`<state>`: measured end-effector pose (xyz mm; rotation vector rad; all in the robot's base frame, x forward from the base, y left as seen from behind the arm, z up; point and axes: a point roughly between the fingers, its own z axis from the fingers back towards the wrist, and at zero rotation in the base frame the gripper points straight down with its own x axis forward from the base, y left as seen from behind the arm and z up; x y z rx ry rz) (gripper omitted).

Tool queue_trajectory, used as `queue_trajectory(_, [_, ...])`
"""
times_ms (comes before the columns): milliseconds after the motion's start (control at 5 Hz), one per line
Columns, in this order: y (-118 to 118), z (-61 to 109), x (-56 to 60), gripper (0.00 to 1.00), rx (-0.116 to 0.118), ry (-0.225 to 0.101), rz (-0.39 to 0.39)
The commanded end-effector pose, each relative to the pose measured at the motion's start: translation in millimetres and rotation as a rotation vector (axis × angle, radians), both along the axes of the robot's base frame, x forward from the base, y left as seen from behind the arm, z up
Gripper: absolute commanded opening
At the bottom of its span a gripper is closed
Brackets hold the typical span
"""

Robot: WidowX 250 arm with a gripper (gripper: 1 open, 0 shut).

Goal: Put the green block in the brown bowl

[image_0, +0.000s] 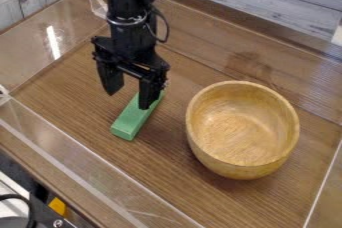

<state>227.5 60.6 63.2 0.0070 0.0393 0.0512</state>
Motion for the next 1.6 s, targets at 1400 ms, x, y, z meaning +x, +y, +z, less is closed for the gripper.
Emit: queue_trajectory(1400, [3, -32.1, 9.8, 1.0, -0.006, -0.101, -0.012])
